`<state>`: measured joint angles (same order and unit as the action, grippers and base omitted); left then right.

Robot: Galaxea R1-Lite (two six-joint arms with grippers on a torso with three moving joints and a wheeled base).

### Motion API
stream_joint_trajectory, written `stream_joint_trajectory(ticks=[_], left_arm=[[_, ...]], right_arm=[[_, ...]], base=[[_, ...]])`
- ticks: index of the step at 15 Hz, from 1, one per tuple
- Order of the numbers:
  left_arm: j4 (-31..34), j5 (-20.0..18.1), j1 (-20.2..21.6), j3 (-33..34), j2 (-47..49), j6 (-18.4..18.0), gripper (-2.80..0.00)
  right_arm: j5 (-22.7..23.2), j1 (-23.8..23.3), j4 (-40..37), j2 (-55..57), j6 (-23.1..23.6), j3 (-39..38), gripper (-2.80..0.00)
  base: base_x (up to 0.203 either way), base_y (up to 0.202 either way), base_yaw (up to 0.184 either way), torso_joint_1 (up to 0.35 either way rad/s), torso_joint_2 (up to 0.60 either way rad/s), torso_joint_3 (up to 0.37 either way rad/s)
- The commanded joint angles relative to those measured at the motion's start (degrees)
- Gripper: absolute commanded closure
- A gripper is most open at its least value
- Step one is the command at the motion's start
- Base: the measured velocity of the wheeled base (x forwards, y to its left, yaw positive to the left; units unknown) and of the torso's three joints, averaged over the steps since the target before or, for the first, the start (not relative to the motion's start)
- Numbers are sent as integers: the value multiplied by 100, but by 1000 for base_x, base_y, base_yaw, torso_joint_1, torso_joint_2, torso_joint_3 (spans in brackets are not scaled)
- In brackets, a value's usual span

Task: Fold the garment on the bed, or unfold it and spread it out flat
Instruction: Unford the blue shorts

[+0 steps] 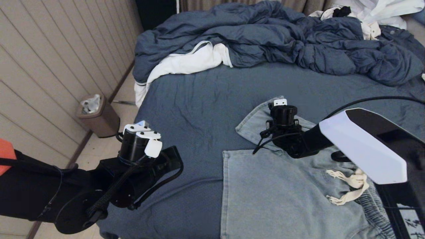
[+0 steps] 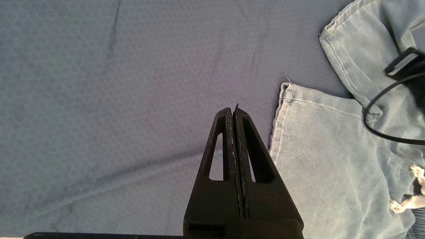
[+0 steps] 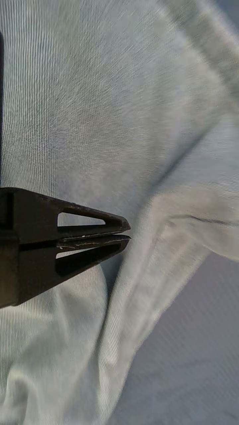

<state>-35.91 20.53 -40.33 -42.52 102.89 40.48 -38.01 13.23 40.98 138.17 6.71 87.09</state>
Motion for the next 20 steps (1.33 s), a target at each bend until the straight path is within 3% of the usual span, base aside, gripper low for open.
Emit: stream_joint_trajectory(ticks=[1,5,13,16,20], left_arm=[[-21,4,-2,-2,30,21,0],[-21,-5,-2,-2,111,30,0],[-55,0,-2,-23,311,38,0],[-91,4,-28,-11,346,47,0],[-91,4,-45,-11,346,47,0]], right_arm=[[-22,4,24,209,6,28,0],[-21,-106,48,518,109,268,0],[-262,-493,-191,1557,596,2585,0],[-686,-769,-114,1584,716,2550,0],[-742,-1440,124,1533,718,2549,0]], base=[[0,0,0,0,0,0],[0,0,0,0,0,0],[0,0,0,0,0,0],[0,0,0,0,0,0],[0,0,0,0,0,0]])
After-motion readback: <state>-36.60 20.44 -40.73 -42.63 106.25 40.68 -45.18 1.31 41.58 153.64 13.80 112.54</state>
